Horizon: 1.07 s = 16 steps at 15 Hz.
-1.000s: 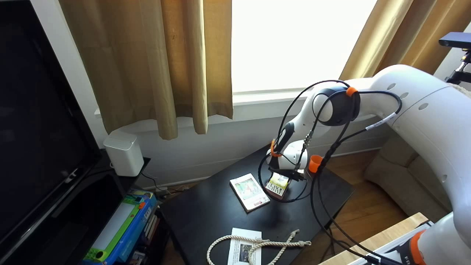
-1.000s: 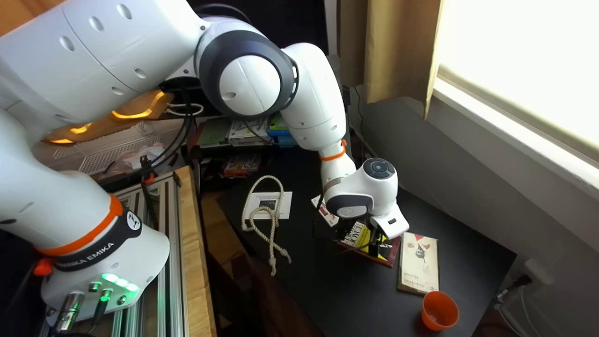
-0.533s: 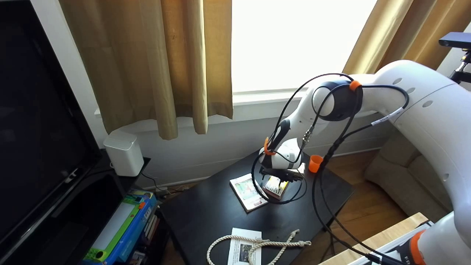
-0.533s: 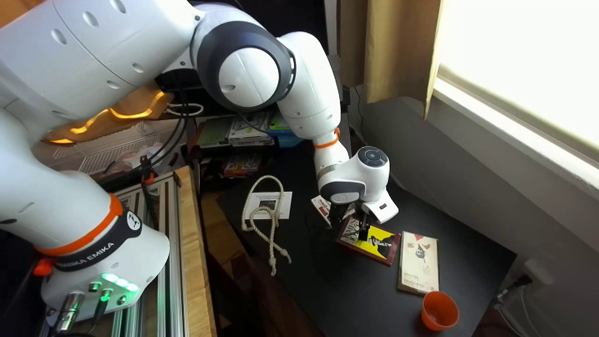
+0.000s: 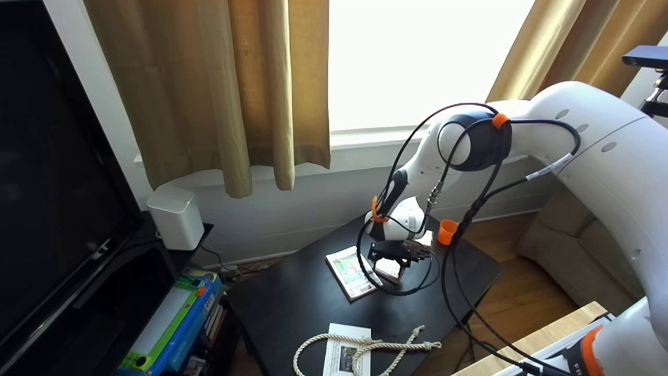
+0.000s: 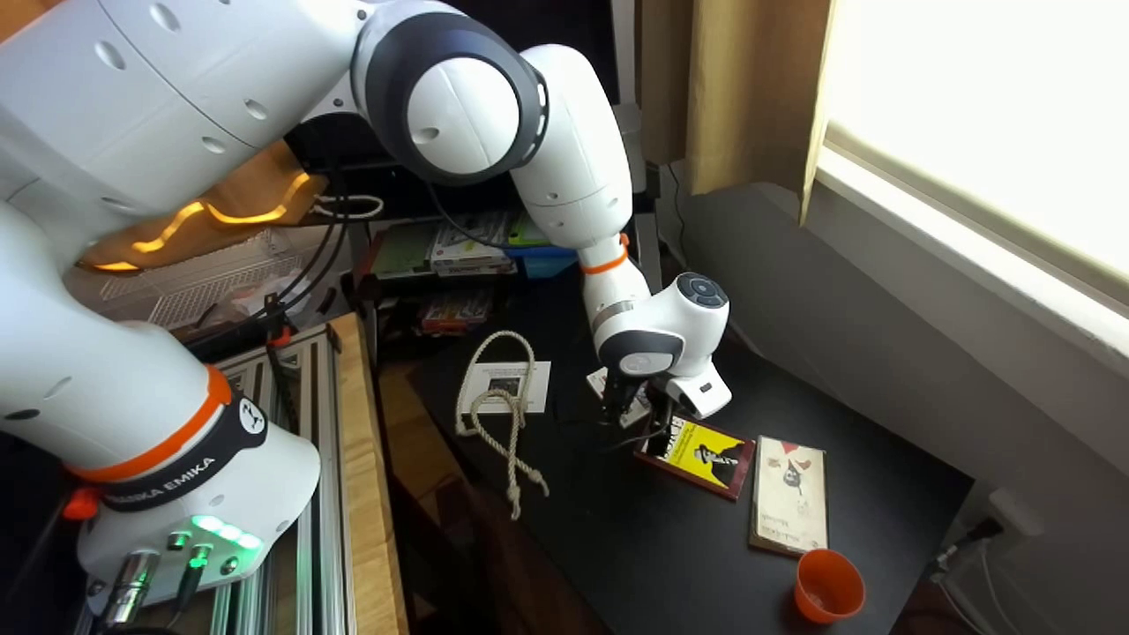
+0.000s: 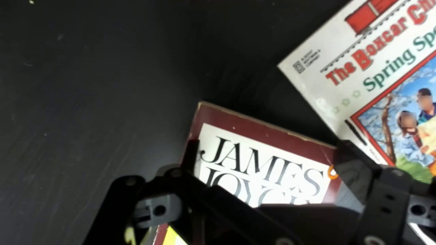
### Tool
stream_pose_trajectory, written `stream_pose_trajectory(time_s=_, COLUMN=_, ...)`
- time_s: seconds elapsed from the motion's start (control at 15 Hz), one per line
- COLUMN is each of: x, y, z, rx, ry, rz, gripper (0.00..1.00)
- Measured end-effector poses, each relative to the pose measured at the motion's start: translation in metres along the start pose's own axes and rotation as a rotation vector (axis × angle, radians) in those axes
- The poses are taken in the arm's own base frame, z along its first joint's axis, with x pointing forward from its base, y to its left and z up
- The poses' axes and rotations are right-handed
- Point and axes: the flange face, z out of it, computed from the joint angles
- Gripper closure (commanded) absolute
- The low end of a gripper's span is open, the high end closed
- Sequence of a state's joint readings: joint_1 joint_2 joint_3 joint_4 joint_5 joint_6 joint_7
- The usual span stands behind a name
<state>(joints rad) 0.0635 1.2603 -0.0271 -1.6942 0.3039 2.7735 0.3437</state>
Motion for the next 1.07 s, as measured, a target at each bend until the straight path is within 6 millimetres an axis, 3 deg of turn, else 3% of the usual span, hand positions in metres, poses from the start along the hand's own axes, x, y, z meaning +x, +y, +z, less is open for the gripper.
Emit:
stream_pose_trajectory(time_s=0.6, x=0.011, y=0.000, z=-0.007, rx=0.048, ry=0.044, rz=0.007, gripper=0.00)
stream_pose_trajectory(time_s=1.07, x=0.018, y=0.002, z=0.001, rx=0.061, ry=0.045, rz=0.024, gripper=0.00)
